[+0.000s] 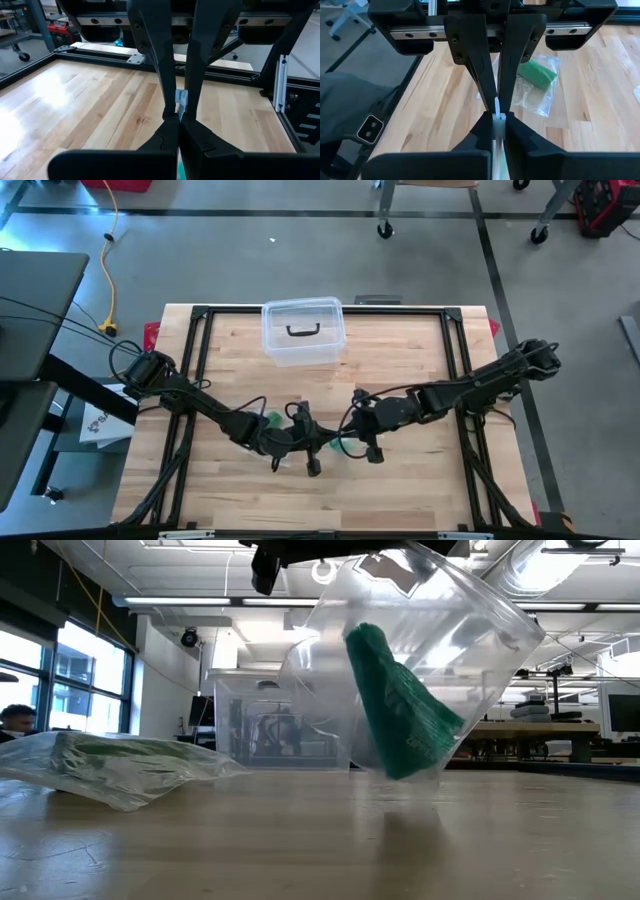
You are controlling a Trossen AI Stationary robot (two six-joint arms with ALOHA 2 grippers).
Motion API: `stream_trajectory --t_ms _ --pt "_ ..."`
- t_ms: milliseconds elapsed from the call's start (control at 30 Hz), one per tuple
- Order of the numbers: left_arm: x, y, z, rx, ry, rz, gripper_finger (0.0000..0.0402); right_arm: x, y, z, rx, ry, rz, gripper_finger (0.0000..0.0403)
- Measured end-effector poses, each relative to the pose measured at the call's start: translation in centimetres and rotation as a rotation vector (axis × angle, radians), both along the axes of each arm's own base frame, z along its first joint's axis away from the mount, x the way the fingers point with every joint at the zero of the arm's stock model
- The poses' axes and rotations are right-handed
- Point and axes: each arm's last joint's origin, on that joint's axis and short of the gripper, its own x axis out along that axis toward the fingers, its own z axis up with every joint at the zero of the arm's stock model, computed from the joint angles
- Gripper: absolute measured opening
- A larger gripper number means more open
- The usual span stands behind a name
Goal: Roll bandage
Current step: Close the zip bag
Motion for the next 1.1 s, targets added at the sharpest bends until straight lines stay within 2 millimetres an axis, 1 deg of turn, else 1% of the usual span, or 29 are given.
stream_trajectory --t_ms 200,467,633,733,900,1033,1100 --pt "0.0 0.0 -0.1 0.001 0.004 -0.003 0.0000 -0.2 -0.1 -0.3 0.007 0.053 -0.009 0.0012" --pt "0.0 -0.1 0.1 0.010 -0.007 -0.023 0.0000 -0.3 0.0 -0.7 0.022 0.095 0.031 0.0010" --pt "0.0 -0.2 0.1 0.013 -0.014 -0.046 0.0000 0.0 0.2 -1.5 0.034 0.135 0.065 0.0010" --pt "0.0 -0.2 0.1 0.011 -0.014 -0.044 0.0000 0.1 0.4 -1.9 0.022 0.149 0.071 0.0010" --pt "0.0 -0.1 0.0 -0.016 -0.009 -0.043 0.0001 -0.2 0.3 -1.9 -0.004 0.153 0.069 0.0010" --pt "0.0 -0.2 0.8 -0.029 -0.032 -0.076 0.0017 -0.6 0.1 -2.2 -0.023 0.192 0.062 0.0010" --pt "-0.1 -0.3 0.8 -0.022 -0.027 -0.089 0.0033 -0.9 0.0 -1.8 -0.026 0.187 0.042 0.0010"
